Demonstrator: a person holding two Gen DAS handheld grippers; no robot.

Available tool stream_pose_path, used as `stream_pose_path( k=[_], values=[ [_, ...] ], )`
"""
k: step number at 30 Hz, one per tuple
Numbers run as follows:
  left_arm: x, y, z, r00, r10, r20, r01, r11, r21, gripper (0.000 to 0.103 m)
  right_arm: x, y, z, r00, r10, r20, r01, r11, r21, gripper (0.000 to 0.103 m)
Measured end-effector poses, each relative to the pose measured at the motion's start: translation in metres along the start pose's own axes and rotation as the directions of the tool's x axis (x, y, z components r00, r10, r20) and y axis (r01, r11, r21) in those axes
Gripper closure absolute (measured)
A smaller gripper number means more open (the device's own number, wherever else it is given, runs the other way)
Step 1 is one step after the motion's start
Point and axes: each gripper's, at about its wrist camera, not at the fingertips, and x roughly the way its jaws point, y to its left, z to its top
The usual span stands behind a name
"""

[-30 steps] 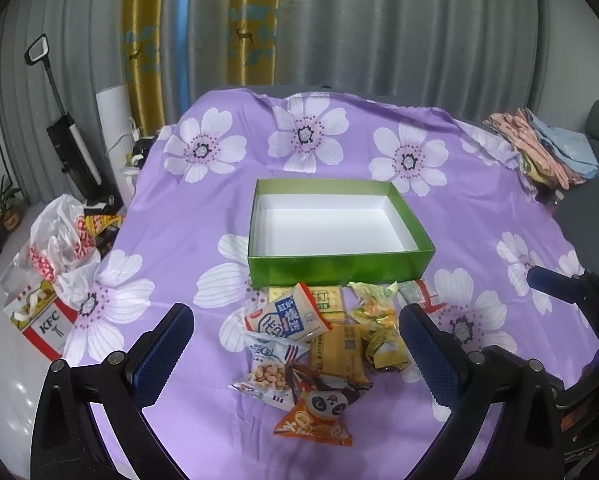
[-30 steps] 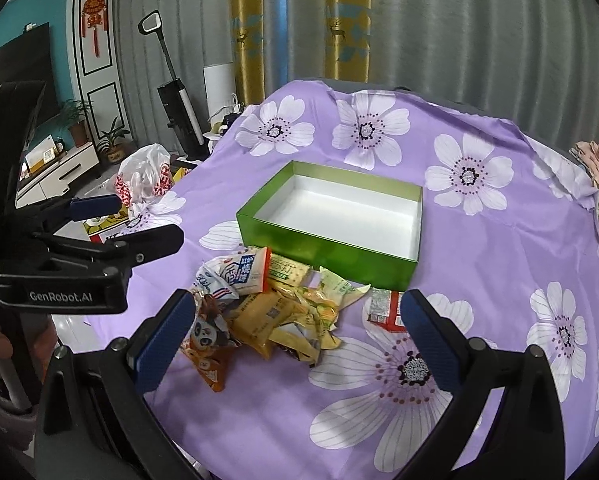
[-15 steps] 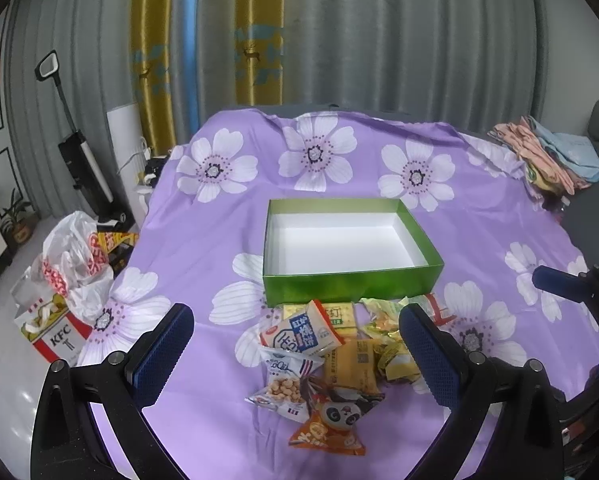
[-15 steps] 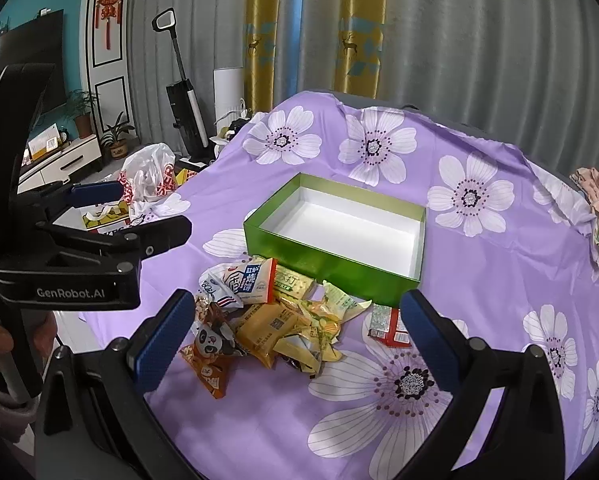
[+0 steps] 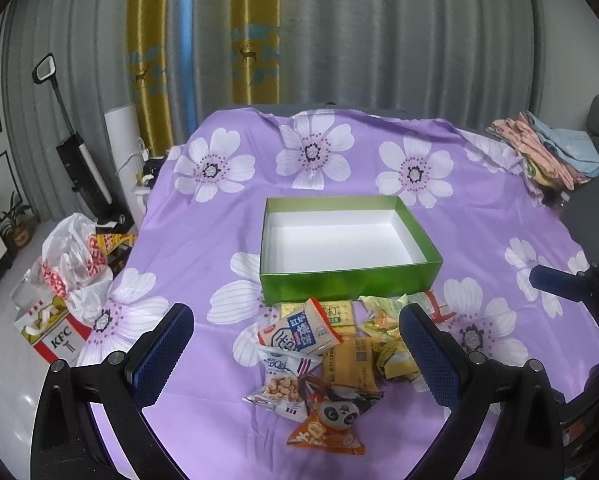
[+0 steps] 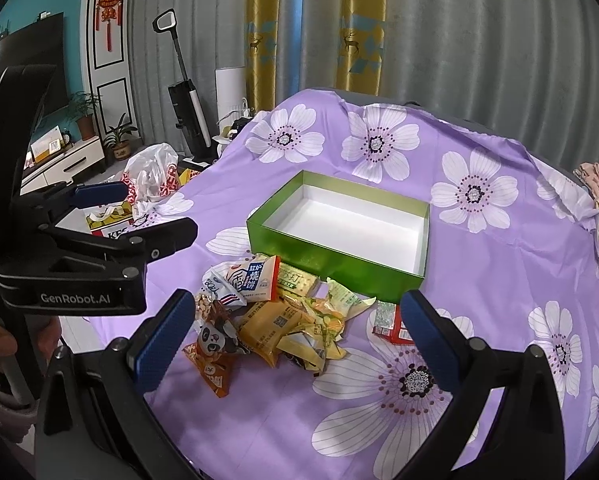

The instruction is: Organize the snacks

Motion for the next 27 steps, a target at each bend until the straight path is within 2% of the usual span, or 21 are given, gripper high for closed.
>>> stream_pose_path(
  k=[9,16,24,27],
  values=[
    [0.003,-0.002,-0.003,1.0,-0.009,-0.012,0.009,1.0,0.0,0.001,0.002,-0.001,-0.002,1.0,0.008,-0.013,-0.007,1.0,0.013,0.0],
    [0.014,0.0,-0.01,0.995,-0.081,-0.061,0.079,0.996,-0.033,0.001,0.009,-0.001,-0.008,0.999,0.022,-0.034,-0.021,0.999,0.032,0.0],
    [0.02,0.006,-0.016,0.992,-0.082,-0.095,0.077,0.996,-0.053,0.001,0.019,-0.002,-0.017,0.997,0.034,-0.064,-0.03,0.998,0.054,0.0],
    [0.027,0.011,-0.02,0.986,-0.119,-0.12,0.11,0.991,-0.075,0.001,0.024,-0.002,-0.023,0.996,0.048,-0.072,-0.044,0.997,0.064,0.0]
  ],
)
